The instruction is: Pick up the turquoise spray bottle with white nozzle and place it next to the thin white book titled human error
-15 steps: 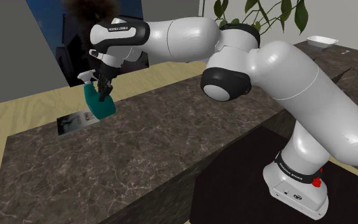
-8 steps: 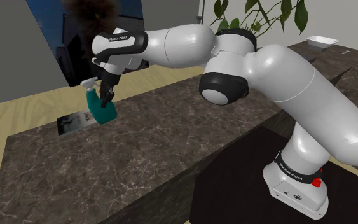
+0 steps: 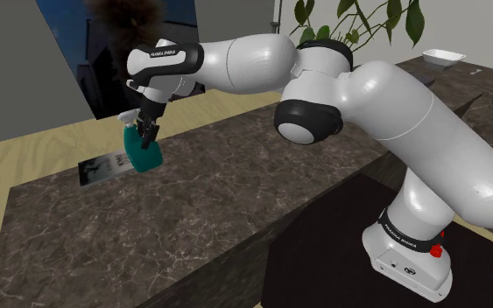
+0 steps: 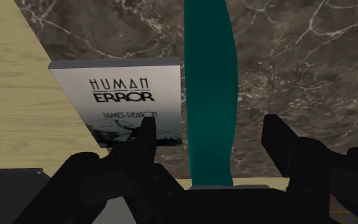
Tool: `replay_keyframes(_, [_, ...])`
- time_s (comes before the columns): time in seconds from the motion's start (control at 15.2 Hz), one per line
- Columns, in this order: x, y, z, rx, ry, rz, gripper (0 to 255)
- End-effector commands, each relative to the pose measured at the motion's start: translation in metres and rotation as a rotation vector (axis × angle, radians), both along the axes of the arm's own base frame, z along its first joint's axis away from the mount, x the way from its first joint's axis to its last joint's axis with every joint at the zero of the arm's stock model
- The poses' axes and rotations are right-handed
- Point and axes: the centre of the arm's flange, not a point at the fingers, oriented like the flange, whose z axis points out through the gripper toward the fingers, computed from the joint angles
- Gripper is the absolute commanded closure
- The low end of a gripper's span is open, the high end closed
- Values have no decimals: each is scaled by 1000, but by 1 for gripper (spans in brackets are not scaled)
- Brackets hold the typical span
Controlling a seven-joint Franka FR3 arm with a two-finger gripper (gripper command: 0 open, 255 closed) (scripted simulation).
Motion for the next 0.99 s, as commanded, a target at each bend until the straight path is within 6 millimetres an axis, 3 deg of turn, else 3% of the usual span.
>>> replay_keyframes(0.0, [0, 0, 0, 0, 0, 0, 0])
replay_keyframes(0.2, [0, 0, 0, 0, 0, 0, 0])
replay_keyframes(0.46, [-5, -25, 43, 0, 0, 0, 0])
replay_keyframes(0.92, [-5, -25, 43, 0, 0, 0, 0])
